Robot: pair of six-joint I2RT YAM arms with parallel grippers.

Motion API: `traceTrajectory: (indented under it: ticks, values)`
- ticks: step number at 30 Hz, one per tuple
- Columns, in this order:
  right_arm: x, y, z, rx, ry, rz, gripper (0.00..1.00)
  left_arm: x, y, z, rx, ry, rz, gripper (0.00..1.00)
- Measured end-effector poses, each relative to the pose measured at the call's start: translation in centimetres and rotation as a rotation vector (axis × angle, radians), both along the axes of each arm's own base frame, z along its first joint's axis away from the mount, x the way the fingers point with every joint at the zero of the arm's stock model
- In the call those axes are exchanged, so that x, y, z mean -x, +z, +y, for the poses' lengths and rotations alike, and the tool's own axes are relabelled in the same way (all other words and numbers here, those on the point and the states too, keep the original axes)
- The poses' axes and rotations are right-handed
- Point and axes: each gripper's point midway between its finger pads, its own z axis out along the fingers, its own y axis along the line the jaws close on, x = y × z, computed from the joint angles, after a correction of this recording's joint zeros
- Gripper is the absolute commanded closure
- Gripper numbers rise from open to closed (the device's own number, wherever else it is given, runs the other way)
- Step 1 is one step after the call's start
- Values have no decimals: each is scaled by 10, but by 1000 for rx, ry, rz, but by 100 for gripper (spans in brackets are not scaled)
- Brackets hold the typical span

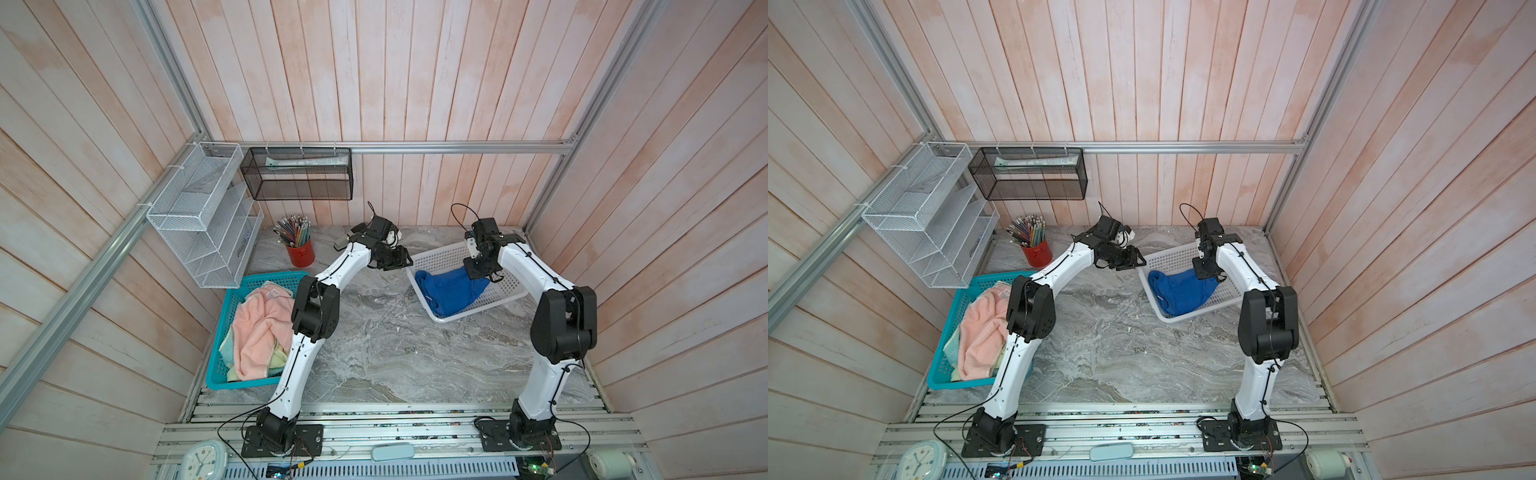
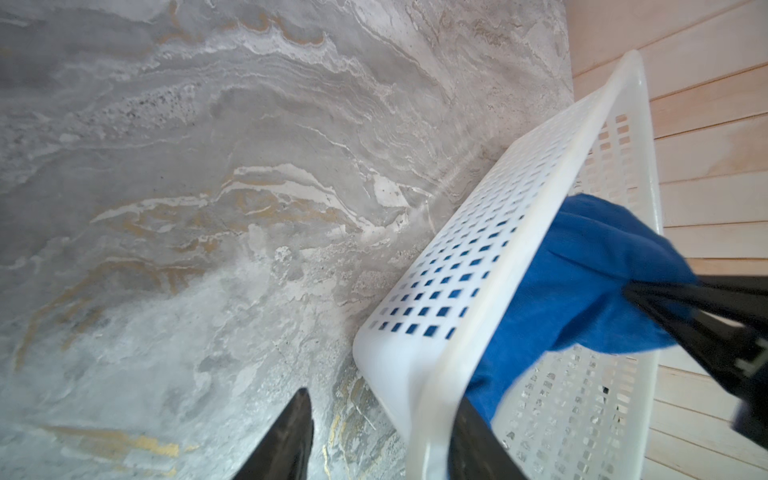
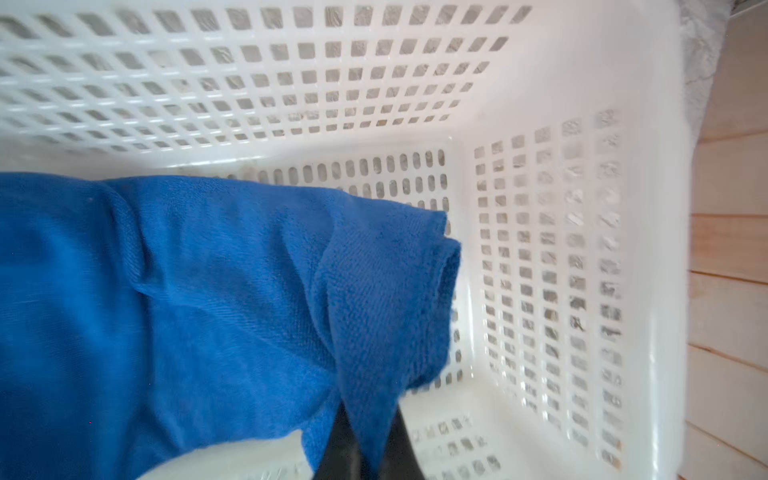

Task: Fold and stack the towels

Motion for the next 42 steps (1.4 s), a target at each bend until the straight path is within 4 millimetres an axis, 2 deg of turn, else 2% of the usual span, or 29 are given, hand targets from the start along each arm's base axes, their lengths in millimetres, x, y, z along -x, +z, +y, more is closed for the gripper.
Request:
traceTrajectory:
  ticks: [3, 5, 8, 11, 12, 14, 15, 18, 20, 22, 26, 28, 30, 32, 35, 37, 39, 41, 42]
  values:
    - [-13, -21, -10, 39, 0, 28, 100, 0, 0, 0, 2, -1, 0, 48]
    - [-20, -28, -16, 64, 0, 36, 100, 0, 0, 0, 2, -2, -4, 48]
    - [-31, -24, -24, 92, -8, 19, 100, 0, 0, 1, 3, -2, -5, 48]
    - [-42, -12, -30, 106, -26, -20, 99, 0, 1, 3, 3, 1, -7, 48]
    - [-43, -9, -33, 113, -33, -27, 92, -1, 1, 3, 3, 1, -8, 48]
    - [-43, -8, -39, 127, -57, -32, 63, -1, 2, 5, 5, 2, -9, 48]
    - [-43, -8, -42, 136, -66, -31, 54, -2, 2, 6, 5, 3, -9, 47]
    - [-42, -5, -48, 135, -97, -34, 40, -2, 6, 8, 5, 1, -15, 47]
    - [-40, 1, -49, 125, -113, -43, 39, -1, 11, 9, 6, 0, -21, 47]
    - [-37, 15, -48, 112, -128, -69, 39, 0, 18, 10, 9, -5, -29, 47]
    - [-27, 60, -45, 58, -154, -156, 41, 1, 49, 11, 33, -12, -70, 47]
    - [-15, 82, -38, 10, -152, -202, 42, 3, 72, 13, 48, -16, -104, 47]
    - [4, 95, -24, -40, -132, -232, 44, 8, 99, 18, 59, -17, -143, 47]
    - [30, 97, -2, -89, -89, -236, 45, 14, 127, 27, 64, -11, -188, 47]
    - [76, 86, 46, -159, 14, -217, 48, 33, 168, 56, 50, 30, -248, 47]
    - [113, 72, 81, -208, 93, -185, 51, 51, 192, 90, 20, 92, -288, 47]
    - [146, 58, 105, -249, 144, -151, 53, 67, 204, 128, -25, 174, -316, 47]
    - [176, 44, 121, -284, 172, -122, 57, 83, 205, 170, -91, 275, -327, 46]
    - [193, 36, 128, -306, 184, -108, 58, 94, 201, 199, -142, 347, -323, 44]
